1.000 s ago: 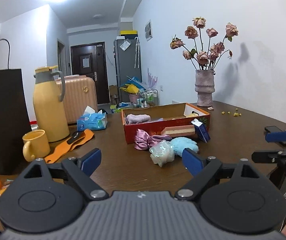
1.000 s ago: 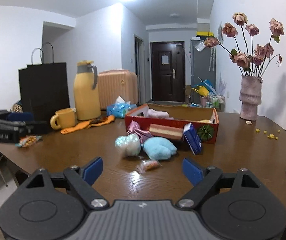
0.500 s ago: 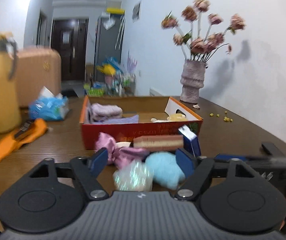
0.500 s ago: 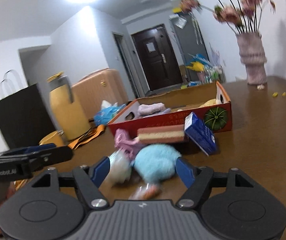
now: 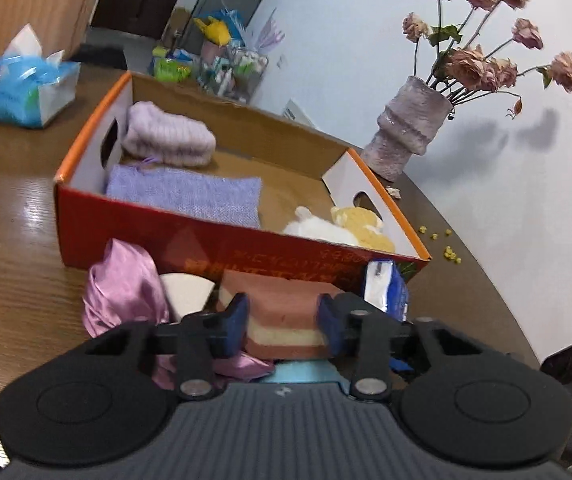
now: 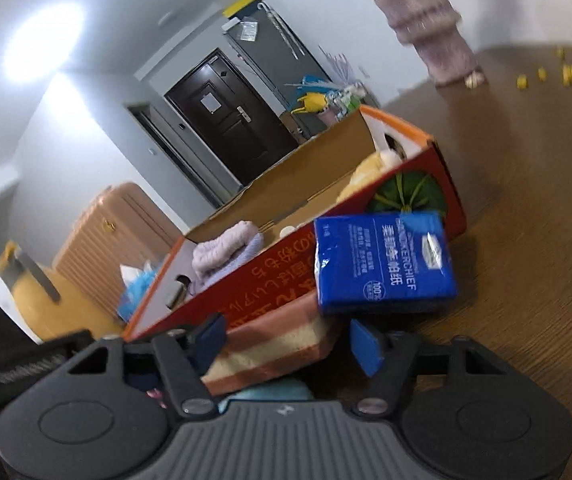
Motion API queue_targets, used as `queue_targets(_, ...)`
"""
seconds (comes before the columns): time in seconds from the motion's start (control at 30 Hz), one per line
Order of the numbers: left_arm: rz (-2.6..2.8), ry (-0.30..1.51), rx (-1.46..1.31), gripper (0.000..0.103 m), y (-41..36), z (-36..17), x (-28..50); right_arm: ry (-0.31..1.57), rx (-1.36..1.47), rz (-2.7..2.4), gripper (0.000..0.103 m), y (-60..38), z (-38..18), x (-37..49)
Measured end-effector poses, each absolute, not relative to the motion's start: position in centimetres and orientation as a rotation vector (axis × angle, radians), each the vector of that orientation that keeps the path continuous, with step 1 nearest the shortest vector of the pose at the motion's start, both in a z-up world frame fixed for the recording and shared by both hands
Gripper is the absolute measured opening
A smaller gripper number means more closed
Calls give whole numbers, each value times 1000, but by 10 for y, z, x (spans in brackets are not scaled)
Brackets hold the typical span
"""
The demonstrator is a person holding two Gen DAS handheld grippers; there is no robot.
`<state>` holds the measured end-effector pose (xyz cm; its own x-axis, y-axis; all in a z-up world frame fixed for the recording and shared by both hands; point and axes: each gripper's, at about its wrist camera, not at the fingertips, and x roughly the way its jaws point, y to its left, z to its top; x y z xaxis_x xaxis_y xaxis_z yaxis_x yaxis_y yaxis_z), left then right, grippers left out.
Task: Organize soft objects
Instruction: 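Grasp the pink-and-cream sponge block with both grippers together, then lift the sponge block with both grippers and carry it over the box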
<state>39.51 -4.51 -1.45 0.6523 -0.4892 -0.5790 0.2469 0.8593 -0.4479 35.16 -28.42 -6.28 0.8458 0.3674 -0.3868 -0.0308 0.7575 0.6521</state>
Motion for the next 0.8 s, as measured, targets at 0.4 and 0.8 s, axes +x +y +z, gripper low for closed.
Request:
queue_targets(0.4,-478,586,-286,36,-24,42,271,440,607,372,54,-280,-11,271)
queue_targets(0.8,-421,686,-375,41,23,-29,156,515,329,453,54,-224,-46,144)
